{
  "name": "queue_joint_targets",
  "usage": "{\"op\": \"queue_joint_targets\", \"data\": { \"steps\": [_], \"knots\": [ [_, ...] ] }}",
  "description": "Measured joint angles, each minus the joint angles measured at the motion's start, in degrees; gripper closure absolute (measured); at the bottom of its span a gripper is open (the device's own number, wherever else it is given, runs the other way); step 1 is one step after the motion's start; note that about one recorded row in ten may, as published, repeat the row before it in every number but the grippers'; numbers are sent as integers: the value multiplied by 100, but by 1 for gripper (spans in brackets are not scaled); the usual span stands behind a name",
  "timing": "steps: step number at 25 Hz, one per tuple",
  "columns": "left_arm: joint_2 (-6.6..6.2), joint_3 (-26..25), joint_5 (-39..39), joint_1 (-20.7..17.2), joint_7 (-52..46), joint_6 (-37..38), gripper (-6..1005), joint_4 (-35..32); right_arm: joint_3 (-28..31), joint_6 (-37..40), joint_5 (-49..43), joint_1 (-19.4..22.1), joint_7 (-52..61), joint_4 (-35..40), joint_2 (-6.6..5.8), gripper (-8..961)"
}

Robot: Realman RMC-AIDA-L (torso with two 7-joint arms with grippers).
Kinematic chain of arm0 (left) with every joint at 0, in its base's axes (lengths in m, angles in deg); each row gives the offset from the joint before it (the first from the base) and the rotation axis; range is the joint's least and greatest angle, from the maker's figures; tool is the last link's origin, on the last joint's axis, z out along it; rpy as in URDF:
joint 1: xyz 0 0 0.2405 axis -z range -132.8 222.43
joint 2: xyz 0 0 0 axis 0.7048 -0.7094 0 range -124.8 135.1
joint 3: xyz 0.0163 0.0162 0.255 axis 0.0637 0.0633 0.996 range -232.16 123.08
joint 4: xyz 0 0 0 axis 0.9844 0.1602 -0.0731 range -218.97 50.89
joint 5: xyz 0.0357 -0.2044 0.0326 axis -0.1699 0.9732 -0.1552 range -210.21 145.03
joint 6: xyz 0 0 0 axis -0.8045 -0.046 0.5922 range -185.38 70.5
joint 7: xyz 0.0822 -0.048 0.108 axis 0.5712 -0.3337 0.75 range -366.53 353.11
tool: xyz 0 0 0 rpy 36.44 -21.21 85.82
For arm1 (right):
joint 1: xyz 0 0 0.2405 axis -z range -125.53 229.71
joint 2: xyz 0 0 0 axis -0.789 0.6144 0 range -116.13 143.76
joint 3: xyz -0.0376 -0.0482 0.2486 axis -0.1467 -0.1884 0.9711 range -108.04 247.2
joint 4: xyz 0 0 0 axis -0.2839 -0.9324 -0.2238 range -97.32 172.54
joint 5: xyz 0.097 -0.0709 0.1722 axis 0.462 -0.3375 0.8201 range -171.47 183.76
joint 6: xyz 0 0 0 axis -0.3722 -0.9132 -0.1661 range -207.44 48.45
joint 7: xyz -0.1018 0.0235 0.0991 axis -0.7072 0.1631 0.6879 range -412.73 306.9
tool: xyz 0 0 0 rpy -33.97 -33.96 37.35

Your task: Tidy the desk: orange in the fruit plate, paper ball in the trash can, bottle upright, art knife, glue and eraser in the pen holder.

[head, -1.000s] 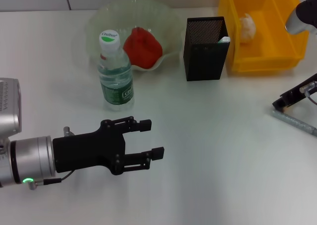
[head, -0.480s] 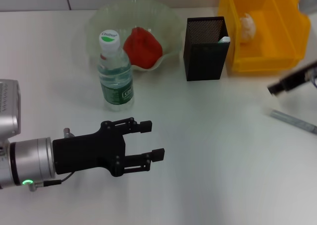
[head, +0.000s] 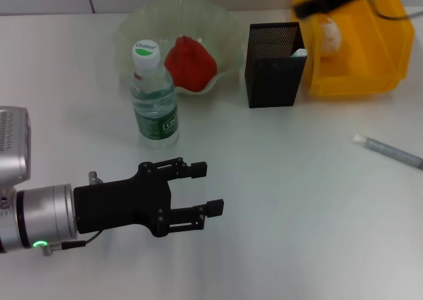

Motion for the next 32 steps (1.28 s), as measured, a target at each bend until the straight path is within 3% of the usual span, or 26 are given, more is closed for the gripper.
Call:
{"op": "queue_joint_targets", "data": {
  "steps": [2, 3, 5, 7, 21, 26, 28, 29, 32],
  "knots": [
    [7, -2, 0, 1, 12, 0, 242, 2, -16, -202, 1, -159, -9, -296, -1, 523],
    [10, -2, 3, 0, 18, 0, 242, 2, -42, -523, -3, -456, -53, -920, -7, 520],
    [11, -2, 7, 0, 19, 0, 242, 0, -45, -639, -11, -568, -90, -1147, -8, 514],
    [12, -8, 10, -10, 21, -1, 242, -2, -56, -1006, -51, -884, -208, -1917, 3, 509],
    [-19, -20, 8, 3, 32, -61, 242, 3, -112, -1118, -224, -850, -198, -2038, 14, 470],
    [-34, -23, 18, 14, 33, -64, 242, 6, -106, -794, -200, -619, -216, -1430, 11, 448],
    [-41, -29, 25, 10, 33, -64, 242, -6, -113, -6, -181, -321, -286, -432, 1, 425],
    [-41, -29, 25, 10, 33, -64, 242, -6, -113, -6, -181, -321, -286, -432, 1, 414],
    [-59, -29, 30, 5, 33, -64, 242, -13, -113, 995, -338, -138, -514, 366, -21, 392]
  ]
}}
